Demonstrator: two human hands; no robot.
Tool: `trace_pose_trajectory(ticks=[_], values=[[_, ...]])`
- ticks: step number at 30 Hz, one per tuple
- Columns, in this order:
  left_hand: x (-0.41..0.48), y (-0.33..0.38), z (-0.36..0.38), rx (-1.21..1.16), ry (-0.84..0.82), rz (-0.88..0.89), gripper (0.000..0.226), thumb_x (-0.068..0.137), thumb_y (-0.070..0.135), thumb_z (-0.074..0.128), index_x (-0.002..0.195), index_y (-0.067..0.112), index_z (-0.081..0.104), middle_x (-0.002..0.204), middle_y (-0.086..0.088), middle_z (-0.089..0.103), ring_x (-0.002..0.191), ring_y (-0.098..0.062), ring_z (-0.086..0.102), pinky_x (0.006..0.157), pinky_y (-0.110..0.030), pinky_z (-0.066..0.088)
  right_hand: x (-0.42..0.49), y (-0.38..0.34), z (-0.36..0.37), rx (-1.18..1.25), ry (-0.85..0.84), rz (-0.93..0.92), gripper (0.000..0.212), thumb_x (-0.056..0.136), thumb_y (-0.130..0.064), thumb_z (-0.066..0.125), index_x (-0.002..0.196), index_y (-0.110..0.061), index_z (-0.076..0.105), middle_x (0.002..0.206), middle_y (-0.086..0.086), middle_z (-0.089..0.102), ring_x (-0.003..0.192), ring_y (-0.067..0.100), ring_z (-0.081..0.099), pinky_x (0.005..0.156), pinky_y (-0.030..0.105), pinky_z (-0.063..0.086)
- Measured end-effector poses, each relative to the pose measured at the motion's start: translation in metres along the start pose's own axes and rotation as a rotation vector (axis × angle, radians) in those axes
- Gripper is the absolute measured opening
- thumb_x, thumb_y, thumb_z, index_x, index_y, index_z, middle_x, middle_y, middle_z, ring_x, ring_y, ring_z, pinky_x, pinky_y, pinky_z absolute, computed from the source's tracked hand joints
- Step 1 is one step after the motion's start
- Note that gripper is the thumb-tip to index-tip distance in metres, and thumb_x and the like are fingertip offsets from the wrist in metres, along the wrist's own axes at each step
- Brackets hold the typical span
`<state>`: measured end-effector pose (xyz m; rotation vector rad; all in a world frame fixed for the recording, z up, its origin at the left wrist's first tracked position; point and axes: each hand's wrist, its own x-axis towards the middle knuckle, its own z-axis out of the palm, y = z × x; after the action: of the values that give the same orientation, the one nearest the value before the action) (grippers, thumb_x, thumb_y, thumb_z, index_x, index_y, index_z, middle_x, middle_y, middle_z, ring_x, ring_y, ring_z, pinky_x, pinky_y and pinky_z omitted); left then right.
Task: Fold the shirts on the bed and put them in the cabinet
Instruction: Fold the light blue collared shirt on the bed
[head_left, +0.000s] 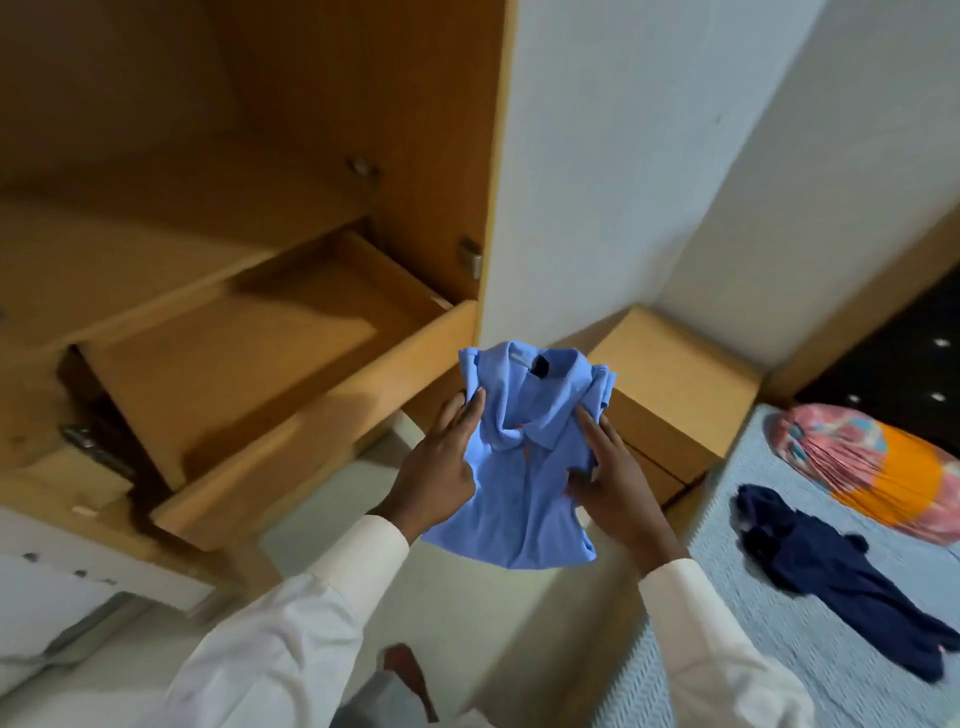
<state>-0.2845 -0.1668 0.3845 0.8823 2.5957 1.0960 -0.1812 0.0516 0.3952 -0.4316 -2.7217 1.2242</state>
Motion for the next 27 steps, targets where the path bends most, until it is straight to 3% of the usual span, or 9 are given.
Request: trace_pose_trajectory(ticks=[2, 4, 6, 8, 11, 13, 18, 22, 27], values=[[0.016, -0.021, -0.029, 0.023, 0.11, 0.006, 0.092, 0.083, -0.008, 0.053, 0.157, 0.032, 0.015, 0.162, 0.011, 0.012, 0.132, -0.012, 0.045, 0.088, -0.026, 0.049, 0.039, -0.022, 0.013, -0.018, -0.02, -0.082, 0.087, 0.086, 0.004, 0.061, 0.153, -0.036, 0.024, 0.151, -0.022, 0.023, 0.132, -0.007, 0.029, 0.093, -0.001, 0.032], [0.033, -0.042, -0.055, 0.04, 0.201, -0.006, 0.09, 0.082, -0.009, 0.053, 0.157, 0.028, 0.019, 0.161, 0.008, 0.015, 0.14, -0.013, 0.037, 0.092, -0.017, 0.041, 0.077, -0.046, 0.026, -0.034, -0.031, -0.141, 0.087, 0.087, 0.002, 0.062, 0.155, -0.036, 0.023, 0.153, -0.021, 0.022, 0.131, -0.006, 0.029, 0.091, -0.004, 0.031], [0.047, -0.058, -0.082, 0.022, 0.279, -0.014, 0.089, 0.081, -0.012, 0.051, 0.156, 0.025, 0.022, 0.161, 0.005, 0.017, 0.142, -0.016, 0.035, 0.095, -0.02, 0.041, 0.11, -0.071, 0.039, -0.047, -0.049, -0.205, 0.088, 0.087, 0.001, 0.062, 0.156, -0.034, 0.022, 0.154, -0.017, 0.025, 0.129, -0.005, 0.031, 0.085, -0.008, 0.029], [0.06, -0.076, -0.112, 0.038, 0.37, -0.036, 0.088, 0.08, -0.012, 0.05, 0.156, 0.024, 0.023, 0.161, 0.005, 0.018, 0.144, -0.015, 0.031, 0.099, -0.026, 0.044, 0.148, -0.1, 0.054, -0.042, -0.059, -0.317, 0.086, 0.086, 0.003, 0.061, 0.156, -0.03, 0.024, 0.158, -0.013, 0.024, 0.133, -0.004, 0.03, 0.092, -0.005, 0.029], [0.075, -0.099, -0.155, 0.089, 0.481, -0.06, 0.089, 0.078, -0.012, 0.05, 0.156, 0.022, 0.025, 0.161, -0.001, 0.02, 0.144, -0.019, 0.032, 0.094, -0.036, 0.05, 0.201, -0.133, 0.08, -0.045, -0.065, -0.453, 0.084, 0.083, 0.004, 0.062, 0.157, -0.016, 0.027, 0.163, 0.004, 0.023, 0.147, 0.015, 0.027, 0.108, 0.022, 0.035], [0.078, -0.116, -0.177, 0.125, 0.53, -0.113, 0.091, 0.077, -0.013, 0.05, 0.156, 0.022, 0.024, 0.161, -0.003, 0.021, 0.143, -0.021, 0.033, 0.089, -0.038, 0.052, 0.233, -0.152, 0.103, -0.048, -0.101, -0.503, 0.084, 0.082, 0.003, 0.063, 0.156, -0.012, 0.027, 0.163, 0.011, 0.024, 0.149, 0.026, 0.028, 0.11, 0.032, 0.037], [0.079, -0.165, -0.206, 0.235, 0.669, -0.309, 0.093, 0.077, -0.013, 0.049, 0.157, 0.027, 0.023, 0.162, 0.001, 0.02, 0.144, -0.016, 0.031, 0.085, -0.025, 0.046, 0.292, -0.191, 0.172, -0.007, -0.236, -0.625, 0.082, 0.082, 0.007, 0.06, 0.156, -0.01, 0.029, 0.16, 0.013, 0.028, 0.145, 0.026, 0.032, 0.104, 0.026, 0.04], [0.064, -0.207, -0.202, 0.213, 0.699, -0.466, 0.094, 0.075, -0.017, 0.049, 0.156, 0.022, 0.024, 0.161, -0.005, 0.02, 0.146, -0.023, 0.03, 0.098, -0.038, 0.049, 0.32, -0.199, 0.225, 0.032, -0.401, -0.638, 0.08, 0.082, 0.008, 0.057, 0.155, -0.014, 0.033, 0.159, 0.011, 0.032, 0.139, 0.029, 0.042, 0.1, 0.038, 0.049], [0.043, -0.24, -0.189, 0.156, 0.662, -0.666, 0.079, 0.083, -0.011, 0.054, 0.154, 0.01, 0.028, 0.159, -0.015, 0.026, 0.147, -0.033, 0.026, 0.114, -0.046, 0.034, 0.337, -0.194, 0.277, -0.019, -0.656, -0.603, 0.078, 0.088, 0.008, 0.055, 0.156, -0.019, 0.031, 0.161, 0.005, 0.028, 0.133, 0.027, 0.047, 0.093, 0.008, 0.037]])
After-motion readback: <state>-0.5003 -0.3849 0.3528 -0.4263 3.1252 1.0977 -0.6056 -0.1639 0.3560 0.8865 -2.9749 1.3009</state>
